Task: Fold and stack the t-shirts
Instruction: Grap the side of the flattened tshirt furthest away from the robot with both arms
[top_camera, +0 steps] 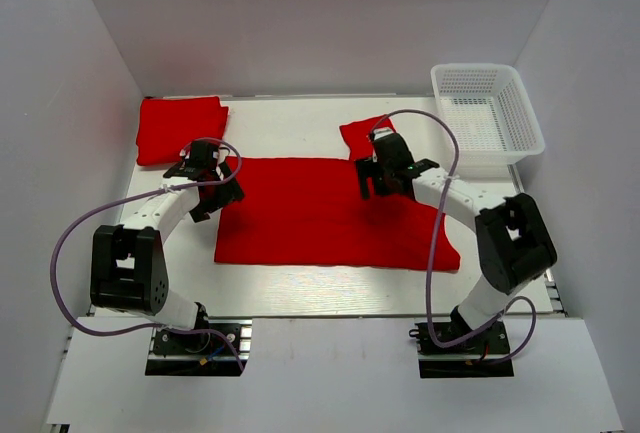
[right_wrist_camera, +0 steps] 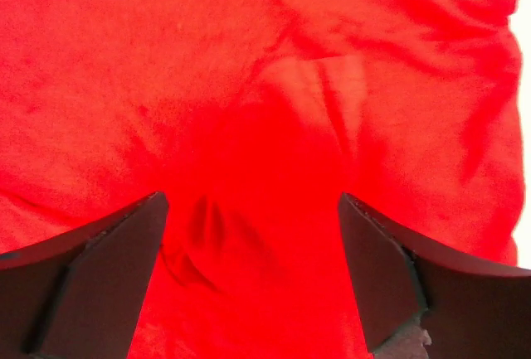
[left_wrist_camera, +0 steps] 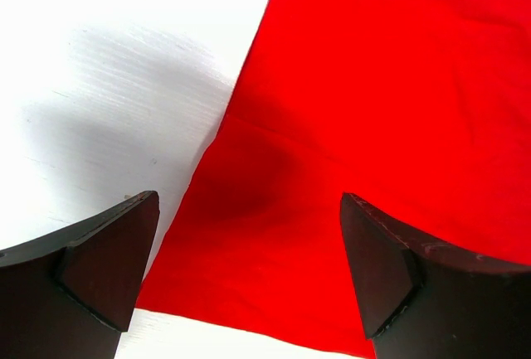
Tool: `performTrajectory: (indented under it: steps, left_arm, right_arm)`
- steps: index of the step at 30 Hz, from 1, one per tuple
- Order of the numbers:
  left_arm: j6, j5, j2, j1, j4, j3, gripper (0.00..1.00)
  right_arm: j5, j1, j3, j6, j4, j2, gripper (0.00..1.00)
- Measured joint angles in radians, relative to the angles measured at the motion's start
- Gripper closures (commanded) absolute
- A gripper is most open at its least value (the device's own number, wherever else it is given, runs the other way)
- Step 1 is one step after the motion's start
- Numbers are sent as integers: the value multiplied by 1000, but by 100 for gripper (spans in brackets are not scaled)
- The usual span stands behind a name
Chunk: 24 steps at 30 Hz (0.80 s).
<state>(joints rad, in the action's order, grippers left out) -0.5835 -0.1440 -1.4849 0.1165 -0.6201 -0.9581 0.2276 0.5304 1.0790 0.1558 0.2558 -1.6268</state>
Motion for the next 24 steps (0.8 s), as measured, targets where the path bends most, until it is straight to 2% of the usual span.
performTrajectory:
  steps: [5, 16, 20, 24]
  left_arm:
    - [6, 6, 0, 0, 0, 0, 0]
    - [15, 26, -6, 0, 1, -9, 0]
    - [21, 29, -45, 0, 6, -65, 0]
    - [30, 27, -121, 0, 14, -183, 0]
  right_arm:
    - [-44, -1, 17, 1, 18, -60, 10]
    - [-108, -13, 17, 26, 3, 13, 10]
    - [-101, -24, 26, 44, 6, 13, 10]
    - [-84, -53, 131, 65, 12, -37, 10]
